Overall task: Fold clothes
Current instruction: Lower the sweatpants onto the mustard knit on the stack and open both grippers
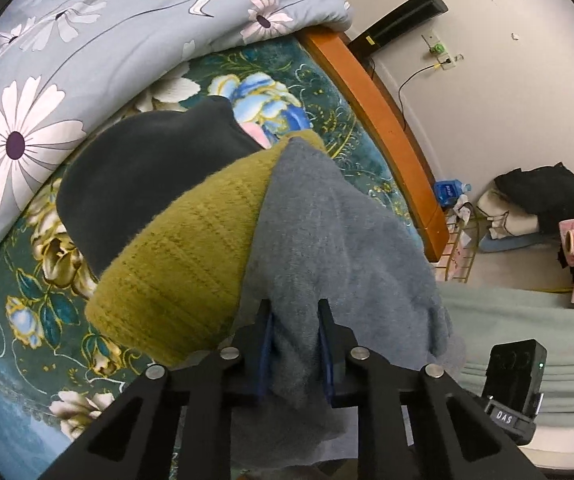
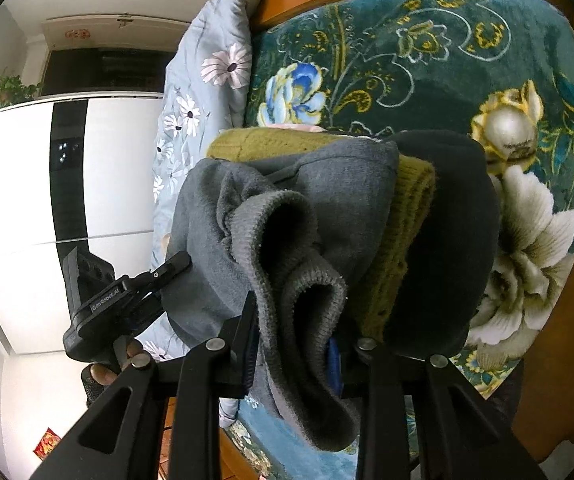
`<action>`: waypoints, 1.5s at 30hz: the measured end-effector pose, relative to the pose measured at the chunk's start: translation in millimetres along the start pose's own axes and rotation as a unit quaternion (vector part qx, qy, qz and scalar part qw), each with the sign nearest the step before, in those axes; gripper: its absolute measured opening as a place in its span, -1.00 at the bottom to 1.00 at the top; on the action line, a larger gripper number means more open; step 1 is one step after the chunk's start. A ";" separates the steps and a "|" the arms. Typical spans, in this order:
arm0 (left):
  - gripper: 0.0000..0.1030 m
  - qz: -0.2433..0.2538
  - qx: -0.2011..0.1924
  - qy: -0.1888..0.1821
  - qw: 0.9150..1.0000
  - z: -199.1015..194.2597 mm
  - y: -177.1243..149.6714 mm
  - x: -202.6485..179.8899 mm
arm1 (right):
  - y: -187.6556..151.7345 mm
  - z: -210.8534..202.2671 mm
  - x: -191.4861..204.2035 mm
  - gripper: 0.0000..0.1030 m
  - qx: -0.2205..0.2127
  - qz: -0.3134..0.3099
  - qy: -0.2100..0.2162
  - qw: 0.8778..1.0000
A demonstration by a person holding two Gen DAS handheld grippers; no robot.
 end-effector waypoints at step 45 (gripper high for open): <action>-0.49 0.177 -0.119 0.105 0.971 -73.1 17.5 -53.7 | 15.3 -11.8 69.6 -0.37 -0.028 -0.158 -0.111 0.981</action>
Point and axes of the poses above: each gripper's, at about its wrist camera, not at the fingertips, and z roughly the way its jaws point, x to its left, y to its top, the point moved 4 cm from there along z, roughly the way its jaws point, and after that the axes turned 11 degrees about y, right-handed, at the moved point
